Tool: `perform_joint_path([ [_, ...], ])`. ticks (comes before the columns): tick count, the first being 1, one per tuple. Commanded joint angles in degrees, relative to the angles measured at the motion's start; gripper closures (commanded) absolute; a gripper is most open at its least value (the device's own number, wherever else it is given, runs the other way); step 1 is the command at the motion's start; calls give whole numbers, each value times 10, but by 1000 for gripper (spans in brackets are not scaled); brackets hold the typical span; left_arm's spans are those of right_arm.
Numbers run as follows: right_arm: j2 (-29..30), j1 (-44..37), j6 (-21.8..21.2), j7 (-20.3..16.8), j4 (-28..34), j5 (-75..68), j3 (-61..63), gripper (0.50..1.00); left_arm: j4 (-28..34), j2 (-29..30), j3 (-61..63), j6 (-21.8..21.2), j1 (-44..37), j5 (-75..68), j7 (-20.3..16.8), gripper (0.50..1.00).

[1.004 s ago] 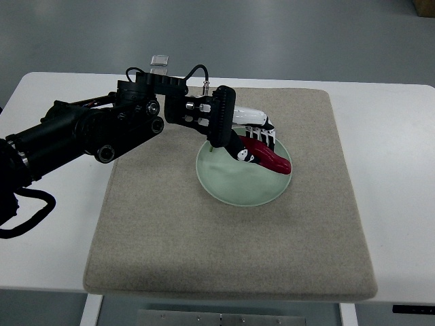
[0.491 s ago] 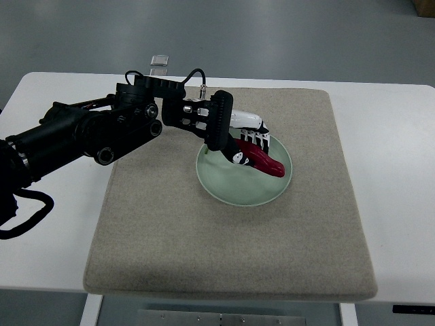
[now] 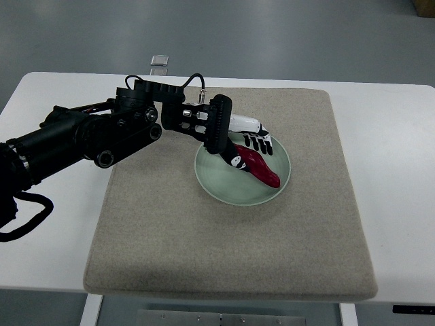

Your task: Place red pepper on plate with left hand

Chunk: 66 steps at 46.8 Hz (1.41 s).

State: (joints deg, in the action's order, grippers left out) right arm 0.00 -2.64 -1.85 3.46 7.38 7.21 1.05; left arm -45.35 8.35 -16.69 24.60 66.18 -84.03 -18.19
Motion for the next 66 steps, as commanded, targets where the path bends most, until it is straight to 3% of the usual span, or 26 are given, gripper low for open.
perform_joint_path([
  [1,0,0,0,1,0,0,0,572,0,0,-1,0,0,2,0,757],
  [20,0,0,0,1,0,0,0,572,47,0,-16,-18,9,5,-2,739],
  [30,0,0,0,1,0,0,0,572,103,1,-29,-52,11,11,-2,735],
  [46,0,0,0,0,0,0,0,572,178,10,-35,-57,11,83,-2,724],
  [47,0,0,0,1,0,0,0,572,182,10,-35,-57,11,88,-2,714],
  [50,0,0,0,1,0,0,0,572,193,11,-35,-58,11,98,-2,622],
  [55,0,0,0,0,0,0,0,572,208,14,-34,-75,6,109,-2,542],
  [66,0,0,0,1,0,0,0,572,239,17,-34,-117,-1,156,-2,508],
])
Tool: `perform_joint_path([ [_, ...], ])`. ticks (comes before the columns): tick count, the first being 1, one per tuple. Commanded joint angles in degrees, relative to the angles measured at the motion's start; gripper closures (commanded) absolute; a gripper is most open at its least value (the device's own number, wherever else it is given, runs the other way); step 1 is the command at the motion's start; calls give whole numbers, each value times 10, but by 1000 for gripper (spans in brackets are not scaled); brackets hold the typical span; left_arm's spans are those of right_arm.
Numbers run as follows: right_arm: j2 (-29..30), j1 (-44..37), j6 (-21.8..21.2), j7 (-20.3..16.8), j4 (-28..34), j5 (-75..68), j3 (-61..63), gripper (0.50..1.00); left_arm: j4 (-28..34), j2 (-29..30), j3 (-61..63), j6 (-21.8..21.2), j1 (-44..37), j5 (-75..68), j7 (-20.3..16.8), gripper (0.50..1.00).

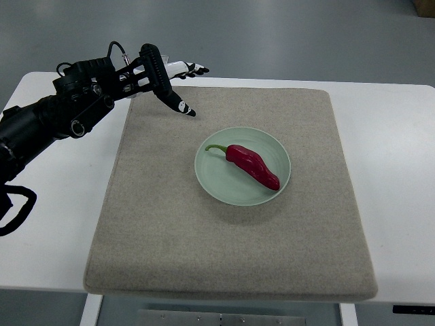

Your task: Place red pepper on plate with left hand

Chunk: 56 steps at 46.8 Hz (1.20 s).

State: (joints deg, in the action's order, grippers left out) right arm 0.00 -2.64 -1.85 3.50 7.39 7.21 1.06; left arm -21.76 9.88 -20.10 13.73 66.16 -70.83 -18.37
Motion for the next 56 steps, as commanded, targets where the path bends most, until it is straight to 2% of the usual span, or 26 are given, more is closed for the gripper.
perform_joint_path([
  [1,0,0,0,0,0,0,0,572,3,3,1,-10,-1,35,0,508],
  [10,0,0,0,0,-1,0,0,572,3,12,-1,-34,-2,141,0,508],
  [17,0,0,0,0,0,0,0,572,1,12,-3,-88,-1,255,9,508],
  [21,0,0,0,0,0,0,0,572,1,9,-3,-125,-1,359,25,508],
  [27,0,0,0,0,0,0,0,572,1,8,-3,-179,0,524,69,508],
  [34,0,0,0,-1,0,0,0,572,2,5,-27,-201,1,674,90,508],
  [43,0,0,0,0,0,0,0,572,15,3,-70,-181,-1,793,91,508],
  [49,0,0,0,0,0,0,0,572,47,-9,-81,-97,-14,850,86,508],
  [56,0,0,0,0,0,0,0,572,92,-23,-93,-19,-23,911,85,508],
])
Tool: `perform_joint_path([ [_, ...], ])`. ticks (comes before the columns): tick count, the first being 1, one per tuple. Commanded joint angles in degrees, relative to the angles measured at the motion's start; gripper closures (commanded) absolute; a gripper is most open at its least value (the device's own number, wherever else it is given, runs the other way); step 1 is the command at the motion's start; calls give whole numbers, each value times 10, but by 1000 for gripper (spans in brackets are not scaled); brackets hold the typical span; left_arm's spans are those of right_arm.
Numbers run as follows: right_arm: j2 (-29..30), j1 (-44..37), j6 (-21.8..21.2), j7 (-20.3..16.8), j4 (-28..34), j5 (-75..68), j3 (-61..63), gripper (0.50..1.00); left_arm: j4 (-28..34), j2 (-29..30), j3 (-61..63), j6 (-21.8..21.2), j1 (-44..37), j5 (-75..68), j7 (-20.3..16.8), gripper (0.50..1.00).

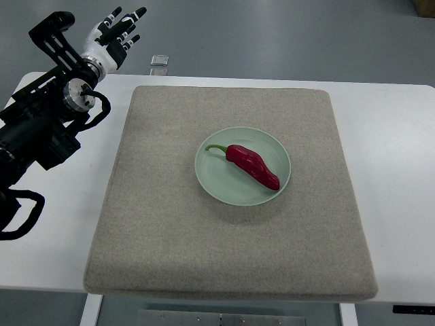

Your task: Place red pepper on plate with left hand

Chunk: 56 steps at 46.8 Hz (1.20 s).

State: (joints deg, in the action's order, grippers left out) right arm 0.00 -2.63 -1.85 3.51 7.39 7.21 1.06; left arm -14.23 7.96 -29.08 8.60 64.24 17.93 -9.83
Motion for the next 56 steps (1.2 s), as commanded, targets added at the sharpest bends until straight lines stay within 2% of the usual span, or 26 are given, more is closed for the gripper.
perform_joint_path([
  [1,0,0,0,0,0,0,0,572,20,-6,-4,43,-6,31,-1,508],
  [11,0,0,0,0,0,0,0,572,32,-12,-4,107,-20,96,-7,508],
  [28,0,0,0,0,0,0,0,572,26,-10,3,111,-50,90,-7,508],
  [56,0,0,0,0,0,0,0,572,26,-4,-1,106,-18,90,-7,508],
])
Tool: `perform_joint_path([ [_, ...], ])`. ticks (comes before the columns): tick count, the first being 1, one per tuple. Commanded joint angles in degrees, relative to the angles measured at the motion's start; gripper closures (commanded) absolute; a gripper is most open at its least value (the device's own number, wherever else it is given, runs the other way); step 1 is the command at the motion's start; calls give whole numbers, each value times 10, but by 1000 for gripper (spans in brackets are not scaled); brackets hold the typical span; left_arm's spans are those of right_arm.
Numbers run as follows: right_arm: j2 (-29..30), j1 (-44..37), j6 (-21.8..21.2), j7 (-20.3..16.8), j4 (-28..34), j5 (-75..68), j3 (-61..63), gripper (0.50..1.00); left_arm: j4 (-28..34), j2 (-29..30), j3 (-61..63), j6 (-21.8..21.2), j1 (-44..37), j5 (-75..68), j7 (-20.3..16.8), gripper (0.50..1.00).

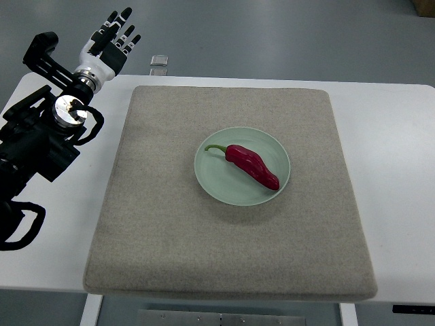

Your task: Place red pepper on plate with left hand

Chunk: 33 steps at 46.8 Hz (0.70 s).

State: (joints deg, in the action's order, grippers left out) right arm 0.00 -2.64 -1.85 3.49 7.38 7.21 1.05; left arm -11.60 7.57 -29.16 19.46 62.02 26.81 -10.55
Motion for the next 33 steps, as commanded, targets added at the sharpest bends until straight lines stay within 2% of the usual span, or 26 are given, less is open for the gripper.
perform_joint_path([
  [1,0,0,0,0,0,0,0,572,0,0,0,-2,4,1,0,508],
  [33,0,1,1,11,8,1,1,572,1,-3,-2,-7,2,1,0,508],
])
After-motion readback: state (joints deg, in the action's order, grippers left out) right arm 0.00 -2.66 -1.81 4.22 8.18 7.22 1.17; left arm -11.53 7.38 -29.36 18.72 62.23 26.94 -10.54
